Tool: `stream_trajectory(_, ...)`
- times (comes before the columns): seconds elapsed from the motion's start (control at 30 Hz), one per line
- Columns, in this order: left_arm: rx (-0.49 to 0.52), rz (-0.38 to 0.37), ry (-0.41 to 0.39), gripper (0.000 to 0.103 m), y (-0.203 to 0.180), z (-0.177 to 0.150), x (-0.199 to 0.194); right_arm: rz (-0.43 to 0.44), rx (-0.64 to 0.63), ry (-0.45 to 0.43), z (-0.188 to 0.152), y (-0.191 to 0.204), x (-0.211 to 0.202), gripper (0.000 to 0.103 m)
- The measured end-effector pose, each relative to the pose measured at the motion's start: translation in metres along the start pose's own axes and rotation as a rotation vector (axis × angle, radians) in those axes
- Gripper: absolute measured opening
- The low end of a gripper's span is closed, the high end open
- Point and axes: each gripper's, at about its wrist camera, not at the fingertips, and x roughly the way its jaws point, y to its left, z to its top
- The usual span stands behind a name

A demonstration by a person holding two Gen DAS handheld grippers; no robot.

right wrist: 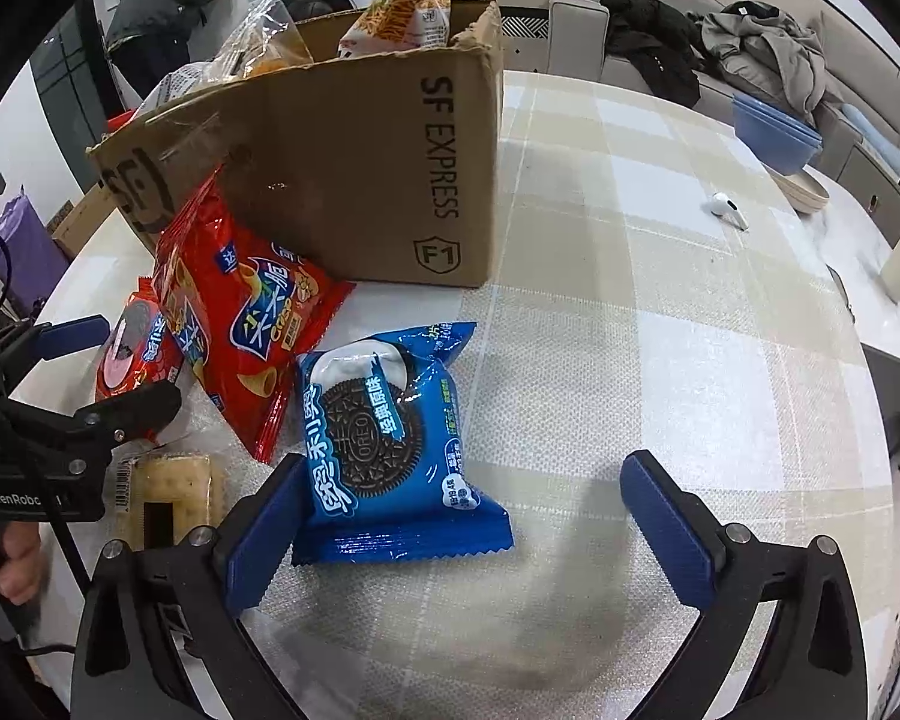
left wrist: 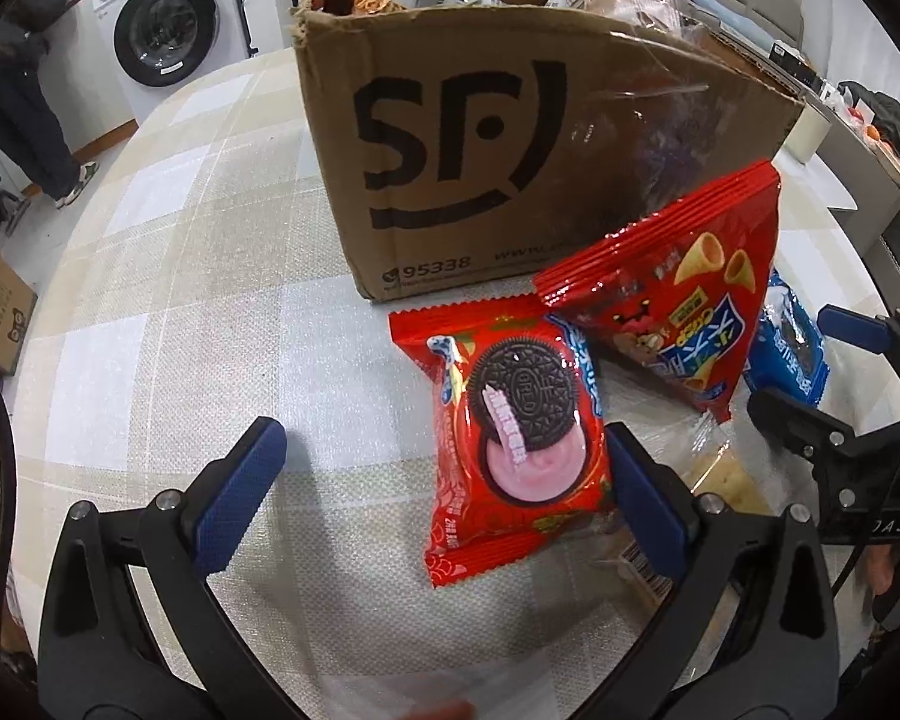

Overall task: Organize snacks
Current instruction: 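Grasp the red Oreo pack with the left gripper while the right grasps the blue Oreo pack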

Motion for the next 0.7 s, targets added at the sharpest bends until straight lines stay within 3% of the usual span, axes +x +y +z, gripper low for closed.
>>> stream_trajectory(0.23,0.003,-0.001,-0.027,0.103,0.0,-0.018,-0.002,-0.002,-0.014,-0.005,0.002,-0.001,0.001,0.102)
stream_trajectory(0.37,0.008,-0.006,-0.032,0.103,0.004,-0.046,-0.015,0.01,-0.018,-0.02,-0.003,0.001,-0.003,0.102)
stream_trajectory(0.5,0.017,-0.015,-0.023,0.102,0.01,-0.048,-0.021,0.029,-0.015,-0.024,-0.006,0.002,-0.008,0.099)
stream_trajectory(0.7,0.036,-0.03,-0.04,0.086,0.011,-0.053,-0.035,0.052,-0.017,-0.054,-0.01,0.005,-0.019,0.09)
